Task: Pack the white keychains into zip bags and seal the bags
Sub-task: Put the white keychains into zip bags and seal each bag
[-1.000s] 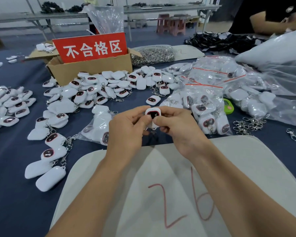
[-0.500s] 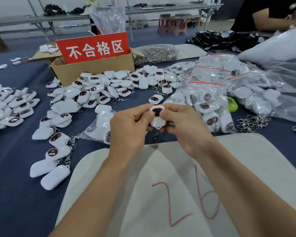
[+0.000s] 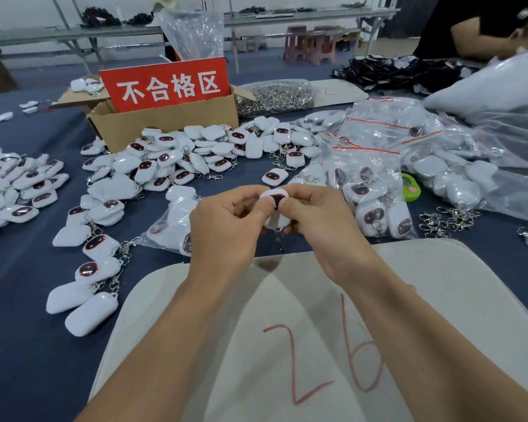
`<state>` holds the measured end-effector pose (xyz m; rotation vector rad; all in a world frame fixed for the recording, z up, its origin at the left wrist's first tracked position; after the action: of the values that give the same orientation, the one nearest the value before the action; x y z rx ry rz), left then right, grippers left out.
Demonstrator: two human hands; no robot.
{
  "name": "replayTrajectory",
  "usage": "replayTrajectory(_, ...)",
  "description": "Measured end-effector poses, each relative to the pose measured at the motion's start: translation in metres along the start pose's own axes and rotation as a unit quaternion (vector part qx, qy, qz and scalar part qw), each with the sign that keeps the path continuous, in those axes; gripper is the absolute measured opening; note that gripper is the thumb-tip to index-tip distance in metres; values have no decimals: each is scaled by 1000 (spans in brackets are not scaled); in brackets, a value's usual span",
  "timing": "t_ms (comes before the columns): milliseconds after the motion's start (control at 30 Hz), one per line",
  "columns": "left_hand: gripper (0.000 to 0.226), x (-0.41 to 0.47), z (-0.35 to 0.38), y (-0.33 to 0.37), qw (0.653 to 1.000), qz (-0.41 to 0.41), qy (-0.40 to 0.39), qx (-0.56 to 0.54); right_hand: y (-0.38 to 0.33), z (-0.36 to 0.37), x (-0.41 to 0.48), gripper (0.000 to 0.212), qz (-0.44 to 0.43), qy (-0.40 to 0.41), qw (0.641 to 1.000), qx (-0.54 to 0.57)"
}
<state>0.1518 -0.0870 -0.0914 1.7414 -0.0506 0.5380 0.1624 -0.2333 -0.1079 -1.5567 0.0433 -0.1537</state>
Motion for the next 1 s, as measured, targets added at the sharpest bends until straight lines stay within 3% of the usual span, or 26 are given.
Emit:
replayTrajectory(367,17,3,-5,3,1000,7,11,2,-3,7,-2,26,-17,-11,1000,-8)
replayTrajectory(500,13,3,-4,-6,999,-28,15,-24,-3,7,-5,29,0,-28,999,34)
replayTrajectory(733,34,8,-1,-4,998,-20,2,-60,-2,6,1,34,3,-19,999,35)
replayTrajectory(1000,24,1,-5,-7,1000,-11,8,6,-1,6,-2,35,1,-14,1000,4)
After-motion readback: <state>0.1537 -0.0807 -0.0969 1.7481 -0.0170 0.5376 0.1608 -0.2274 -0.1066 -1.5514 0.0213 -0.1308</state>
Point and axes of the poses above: each hand's wrist, its own x-axis towards the middle knuckle, its own z-axis out of the palm, y = z × x, the point moved 7 cm from there along x, towards the middle knuckle, and after that the axes turned 9 degrees about y, right-handed, at the moved point
